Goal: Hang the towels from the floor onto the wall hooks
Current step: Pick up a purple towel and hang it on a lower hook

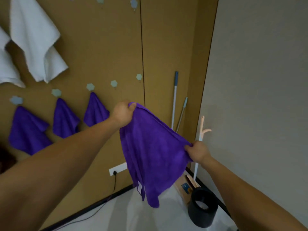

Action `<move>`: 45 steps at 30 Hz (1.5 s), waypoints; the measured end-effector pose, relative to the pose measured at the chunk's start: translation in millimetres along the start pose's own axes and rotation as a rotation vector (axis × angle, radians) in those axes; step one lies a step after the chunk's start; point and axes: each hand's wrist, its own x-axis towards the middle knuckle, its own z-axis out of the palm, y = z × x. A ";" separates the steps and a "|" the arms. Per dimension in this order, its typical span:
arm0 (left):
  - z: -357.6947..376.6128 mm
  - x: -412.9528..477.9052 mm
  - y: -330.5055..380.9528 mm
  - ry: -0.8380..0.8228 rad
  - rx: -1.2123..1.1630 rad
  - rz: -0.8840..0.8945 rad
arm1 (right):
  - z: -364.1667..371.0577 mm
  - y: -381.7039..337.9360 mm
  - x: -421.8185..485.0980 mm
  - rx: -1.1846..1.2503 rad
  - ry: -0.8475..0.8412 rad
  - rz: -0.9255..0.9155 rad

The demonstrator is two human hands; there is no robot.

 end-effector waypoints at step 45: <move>-150.4 8.6 -201.8 0.212 -0.355 -0.043 | 118.7 -250.6 -59.4 0.268 0.029 -0.318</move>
